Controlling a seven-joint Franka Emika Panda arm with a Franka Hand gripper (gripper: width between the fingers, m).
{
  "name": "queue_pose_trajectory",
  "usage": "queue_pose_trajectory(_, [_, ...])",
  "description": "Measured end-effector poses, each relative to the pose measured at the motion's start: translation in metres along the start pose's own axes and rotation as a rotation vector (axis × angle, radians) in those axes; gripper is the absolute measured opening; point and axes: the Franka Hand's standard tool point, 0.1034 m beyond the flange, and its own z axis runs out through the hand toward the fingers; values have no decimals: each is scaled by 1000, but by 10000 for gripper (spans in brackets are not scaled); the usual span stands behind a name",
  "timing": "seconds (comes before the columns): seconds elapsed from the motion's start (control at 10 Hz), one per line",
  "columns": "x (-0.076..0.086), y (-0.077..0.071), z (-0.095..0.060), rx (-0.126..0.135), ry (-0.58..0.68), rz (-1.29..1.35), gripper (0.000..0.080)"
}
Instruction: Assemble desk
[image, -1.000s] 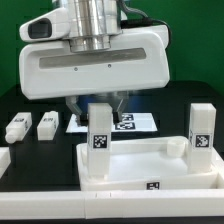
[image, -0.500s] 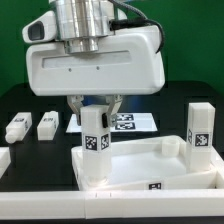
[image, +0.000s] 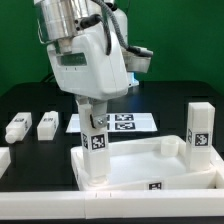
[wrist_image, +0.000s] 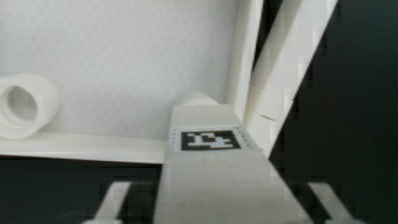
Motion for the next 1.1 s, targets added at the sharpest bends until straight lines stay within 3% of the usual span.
queue_pose_trajectory(0.1, [-1, 0, 0, -1, 4, -57, 290])
queue_pose_trajectory(0.2, [-4, -1, 2, -10, 20, -187, 478])
queue_pose_trajectory(0.3, [-8, -3, 3, -32, 30, -368, 591])
queue_pose_trajectory(0.5, [-10, -1, 4, -59, 13, -644, 637])
queue_pose_trajectory(0.8, [-8, -1, 3, -63, 13, -819, 646])
queue_pose_trajectory(1.0, [-13, -5, 4, -107, 11, -1152, 648])
queue_pose_trajectory(1.1, [-13, -5, 7, -106, 2, -1222, 648])
